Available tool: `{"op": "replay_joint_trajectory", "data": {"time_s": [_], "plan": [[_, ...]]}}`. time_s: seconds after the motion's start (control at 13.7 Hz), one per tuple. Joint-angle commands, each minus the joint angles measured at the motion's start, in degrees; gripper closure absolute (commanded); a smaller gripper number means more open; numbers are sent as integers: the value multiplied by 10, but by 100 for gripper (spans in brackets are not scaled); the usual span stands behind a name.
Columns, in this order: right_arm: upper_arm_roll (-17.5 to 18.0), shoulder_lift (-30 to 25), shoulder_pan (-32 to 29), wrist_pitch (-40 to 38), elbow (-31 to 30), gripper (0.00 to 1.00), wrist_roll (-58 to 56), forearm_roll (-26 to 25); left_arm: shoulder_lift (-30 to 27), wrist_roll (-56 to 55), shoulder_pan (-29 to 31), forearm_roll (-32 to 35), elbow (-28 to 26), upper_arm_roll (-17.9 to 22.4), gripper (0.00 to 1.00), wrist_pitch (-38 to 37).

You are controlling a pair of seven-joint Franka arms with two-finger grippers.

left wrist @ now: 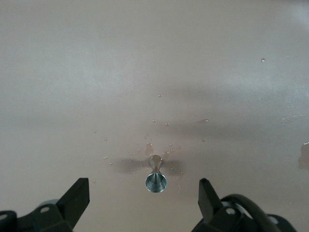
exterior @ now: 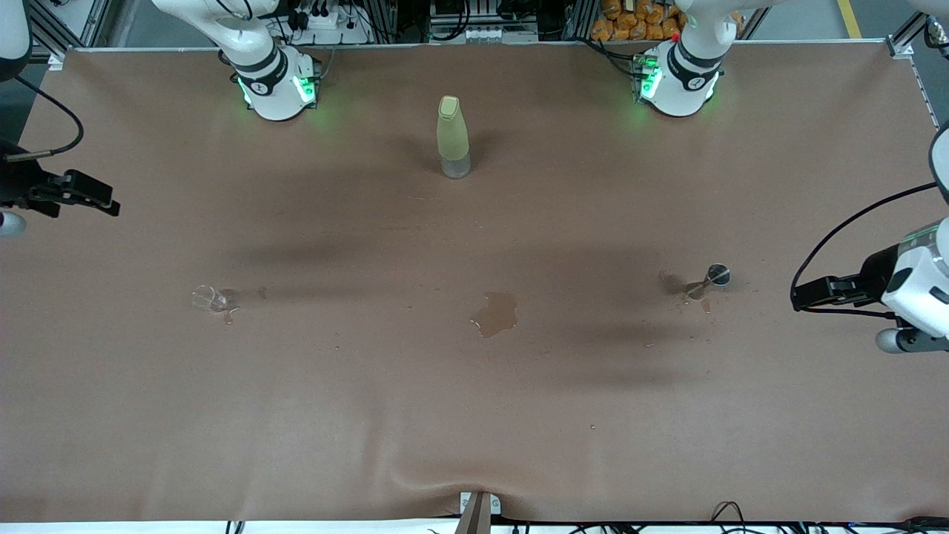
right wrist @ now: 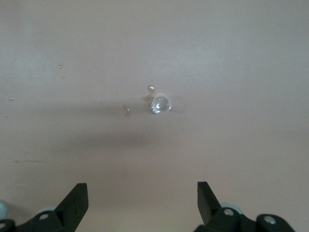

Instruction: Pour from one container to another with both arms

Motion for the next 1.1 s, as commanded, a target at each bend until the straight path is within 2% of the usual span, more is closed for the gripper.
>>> {"op": "replay_joint_trajectory", "data": {"time_s": [0.0,0.22,0.37,0.44,0.73,1.02], "plan": [[11,6,-14,2,10,0,-13,-12,-13,-13,3,-2,-12,-1,0,9],[11,7,-12,2,10,0,-12,-11,-40,-16,-19,-7,-18,14,0,16],[11,7,-13,2,9,0,-13,-10,-51,-16,-76,-20,-21,84,0,17],[11,7,-12,3,10,0,-13,-10,-52,-15,-85,-37,-22,100,0,17],[11,11,-14,2,9,0,-12,-8,-59,3,-111,-44,-34,128,0,17],[11,11,-12,3,10,0,-12,-8,-53,37,-96,-44,-30,125,0,13]]}}
